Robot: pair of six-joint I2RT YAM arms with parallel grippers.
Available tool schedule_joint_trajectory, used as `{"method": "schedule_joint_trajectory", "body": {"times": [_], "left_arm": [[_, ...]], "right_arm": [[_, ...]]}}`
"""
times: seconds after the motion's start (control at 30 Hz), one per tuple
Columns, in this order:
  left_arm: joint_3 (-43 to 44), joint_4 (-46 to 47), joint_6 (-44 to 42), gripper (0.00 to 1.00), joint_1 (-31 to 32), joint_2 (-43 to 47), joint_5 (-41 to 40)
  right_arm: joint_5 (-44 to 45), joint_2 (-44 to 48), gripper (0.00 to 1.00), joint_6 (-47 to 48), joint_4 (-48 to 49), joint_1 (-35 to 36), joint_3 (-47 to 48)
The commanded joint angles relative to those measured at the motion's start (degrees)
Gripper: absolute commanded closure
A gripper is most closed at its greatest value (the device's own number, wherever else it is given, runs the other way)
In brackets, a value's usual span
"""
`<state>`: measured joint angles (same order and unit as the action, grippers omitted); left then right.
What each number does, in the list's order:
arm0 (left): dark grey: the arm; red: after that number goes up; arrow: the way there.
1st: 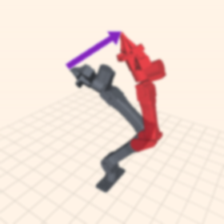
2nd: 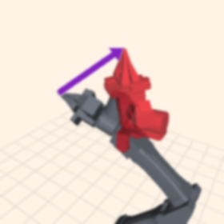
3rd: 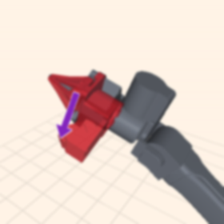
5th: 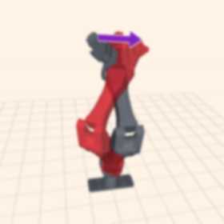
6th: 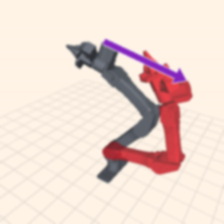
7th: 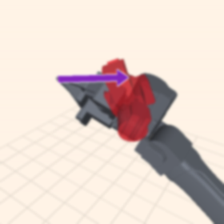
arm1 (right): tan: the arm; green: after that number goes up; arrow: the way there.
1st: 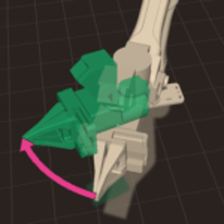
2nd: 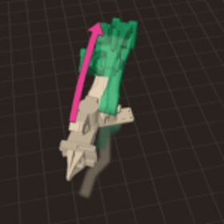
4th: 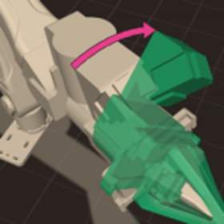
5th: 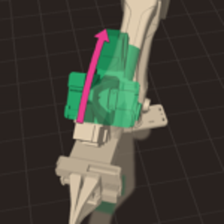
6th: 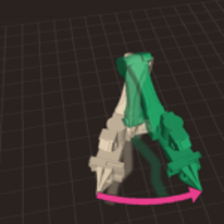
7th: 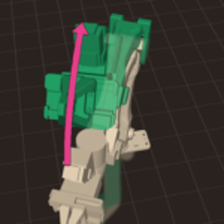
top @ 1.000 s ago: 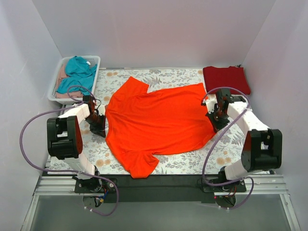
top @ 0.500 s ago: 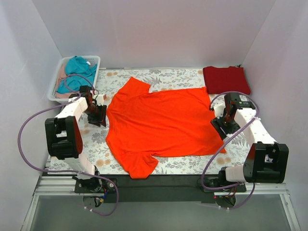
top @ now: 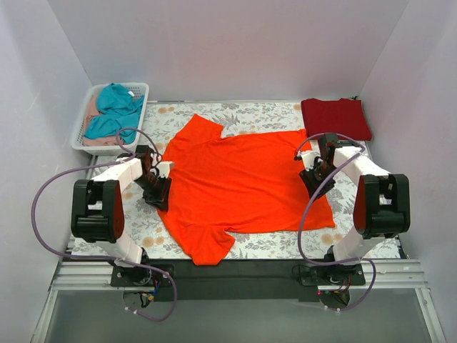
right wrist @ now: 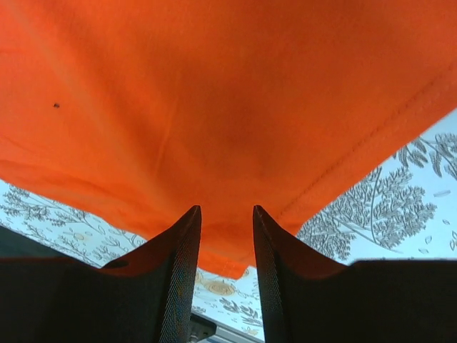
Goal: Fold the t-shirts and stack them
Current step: Flatten the tshirt out
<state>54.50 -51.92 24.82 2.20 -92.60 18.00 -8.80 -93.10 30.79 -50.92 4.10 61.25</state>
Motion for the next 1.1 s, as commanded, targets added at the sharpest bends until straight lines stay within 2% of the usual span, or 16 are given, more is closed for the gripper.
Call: {"method": "schedule_joint_trajectory", "body": {"times": [0.0,0.1,0.2,0.23,0.33,0.37,0.43,0.53,0.6,0.63,0.73,0.87,1.07], "left_arm": [[0.6,4.54,1.64,0.77,-0.18,-3.28,-5.77],[4.99,7.08,1.81,0.78,-1.49,-9.58,-9.03],[14.9,7.8,2.25,0.8,-4.12,-16.36,-10.35],[21.55,7.54,2.43,0.81,-4.39,-20.82,-10.09],[30.03,4.64,2.6,0.81,-4.57,-26.21,-7.37],[33.7,3.85,2.78,0.79,-4.57,-26.84,-6.93],[35.14,1.83,2.26,0.77,-4.57,-26.24,-6.66],[34.27,0.69,0.41,0.7,-4.83,-22.47,-6.05],[32.96,-1.59,-1.43,0.66,-4.83,-17.55,-2.55],[32.25,-2.39,-2.14,0.65,-4.75,-15.35,2.43],[26.29,-4.33,-5.56,0.64,-2.99,-7.62,6.51],[15.48,-0.12,-7.77,0.64,2.19,0.21,3.56],[13.62,5.86,-7.94,0.67,6.94,-3.11,-0.85]], "right_arm": [[-1.49,-2.96,0.59,-1.69,4.85,0.03,1.32],[0.53,-6.82,0.59,-3.1,7.84,0.03,3.34],[2.81,-13.14,0.58,-4.76,11.1,0.03,8.41],[3.78,-14.9,0.58,-5.38,11.97,0.03,10.44],[4.14,-19.66,0.57,-7.32,12.33,0.12,17.57],[4.14,-20.53,0.57,-7.67,12.16,0.03,19.06],[3.27,-20.46,0.56,-7.76,11.46,0.03,21.88],[0.12,-17.92,0.53,-7.32,8.12,0.03,22.86],[-1.3,-14.23,0.52,-6.62,5.92,0.12,21.72],[-2.44,-12.74,0.52,-6.27,5.48,0.21,20.58],[-3.85,-7.46,0.52,-5.3,3.99,0.12,16.36],[-4.56,-4.81,0.55,-4.07,2.23,0.91,11.97],[-3.34,-7.7,0.61,-3.89,3.98,1.35,7.39]]}}
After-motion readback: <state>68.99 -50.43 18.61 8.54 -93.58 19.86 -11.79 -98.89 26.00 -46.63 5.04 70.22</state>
